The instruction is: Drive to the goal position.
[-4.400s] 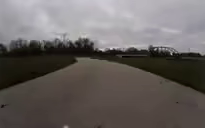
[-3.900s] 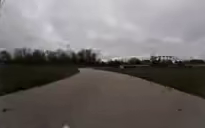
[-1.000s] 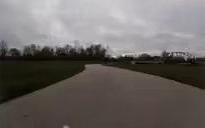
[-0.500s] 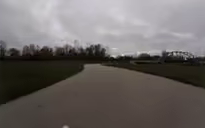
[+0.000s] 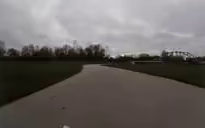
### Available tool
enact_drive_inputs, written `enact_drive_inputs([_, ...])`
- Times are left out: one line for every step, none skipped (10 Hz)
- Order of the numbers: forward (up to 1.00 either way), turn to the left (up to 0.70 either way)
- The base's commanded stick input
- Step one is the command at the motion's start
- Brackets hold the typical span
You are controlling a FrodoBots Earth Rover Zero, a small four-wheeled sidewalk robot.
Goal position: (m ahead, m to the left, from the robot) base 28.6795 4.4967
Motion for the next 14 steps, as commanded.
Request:
enact_drive_inputs([1.0, 0.0])
enact_drive_inputs([1.0, 0.0])
enact_drive_inputs([1.0, 0.0])
enact_drive_inputs([1.0, 0.0])
enact_drive_inputs([1.0, 0.0])
enact_drive_inputs([1.0, 0.0])
enact_drive_inputs([1.0, 0.0])
enact_drive_inputs([1.0, 0.0])
enact_drive_inputs([1.0, 0.0])
enact_drive_inputs([1.0, 0.0])
enact_drive_inputs([1.0, 0.0])
enact_drive_inputs([1.0, 0.0])
enact_drive_inputs([1.0, 0.0])
enact_drive_inputs([1.0, 0.0])
